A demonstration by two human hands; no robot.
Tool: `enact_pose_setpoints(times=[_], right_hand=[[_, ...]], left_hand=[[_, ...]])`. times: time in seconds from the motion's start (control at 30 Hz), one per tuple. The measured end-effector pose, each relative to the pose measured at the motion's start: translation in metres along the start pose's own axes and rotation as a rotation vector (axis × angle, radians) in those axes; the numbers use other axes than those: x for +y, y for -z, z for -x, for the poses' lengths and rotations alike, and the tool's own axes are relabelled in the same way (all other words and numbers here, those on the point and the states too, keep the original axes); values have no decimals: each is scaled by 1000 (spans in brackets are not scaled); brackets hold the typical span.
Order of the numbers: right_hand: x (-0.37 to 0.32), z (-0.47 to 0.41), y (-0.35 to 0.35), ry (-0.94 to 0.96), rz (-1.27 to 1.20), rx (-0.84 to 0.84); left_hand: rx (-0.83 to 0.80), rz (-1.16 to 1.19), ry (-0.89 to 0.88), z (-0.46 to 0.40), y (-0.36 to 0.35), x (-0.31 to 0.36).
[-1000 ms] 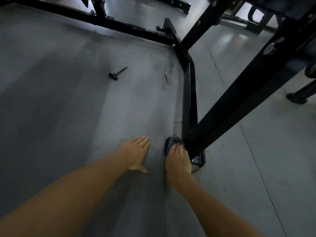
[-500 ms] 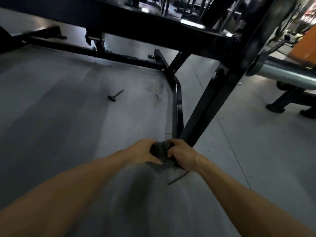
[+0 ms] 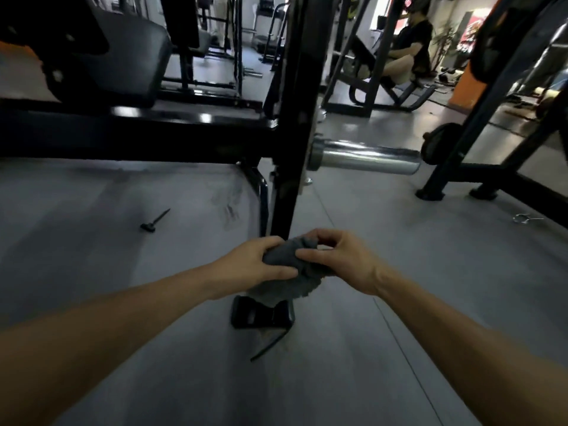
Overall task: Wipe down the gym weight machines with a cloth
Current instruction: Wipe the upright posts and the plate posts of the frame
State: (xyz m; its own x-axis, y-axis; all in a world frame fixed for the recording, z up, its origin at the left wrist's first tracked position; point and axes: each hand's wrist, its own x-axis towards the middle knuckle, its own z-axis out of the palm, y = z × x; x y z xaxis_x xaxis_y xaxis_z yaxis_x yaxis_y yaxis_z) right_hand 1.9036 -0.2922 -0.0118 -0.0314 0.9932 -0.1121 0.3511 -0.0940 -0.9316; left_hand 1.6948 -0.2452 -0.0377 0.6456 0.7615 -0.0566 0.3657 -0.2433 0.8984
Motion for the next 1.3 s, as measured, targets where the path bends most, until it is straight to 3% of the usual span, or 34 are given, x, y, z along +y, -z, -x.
enact_pose_setpoints(times=[0.2, 0.4, 0.67, 0.97, 1.1, 1.3], right_hand=[[-56, 14, 102, 215, 359, -59], [-121, -2, 209, 327, 270, -158], [-162, -35, 314, 347, -54, -178], [-179, -77, 335, 152, -345, -226], [-179, -103, 340, 259, -284, -269], [-169, -167, 372, 258, -214, -139]], left_hand=[[37, -221, -86, -40, -18, 83], [196, -556, -283, -85, -17, 196], [307, -208, -31, -145, 9, 314], [514, -202, 83, -193, 13, 347], [546, -223, 99, -214, 28, 347], [562, -116, 75, -279, 41, 338]])
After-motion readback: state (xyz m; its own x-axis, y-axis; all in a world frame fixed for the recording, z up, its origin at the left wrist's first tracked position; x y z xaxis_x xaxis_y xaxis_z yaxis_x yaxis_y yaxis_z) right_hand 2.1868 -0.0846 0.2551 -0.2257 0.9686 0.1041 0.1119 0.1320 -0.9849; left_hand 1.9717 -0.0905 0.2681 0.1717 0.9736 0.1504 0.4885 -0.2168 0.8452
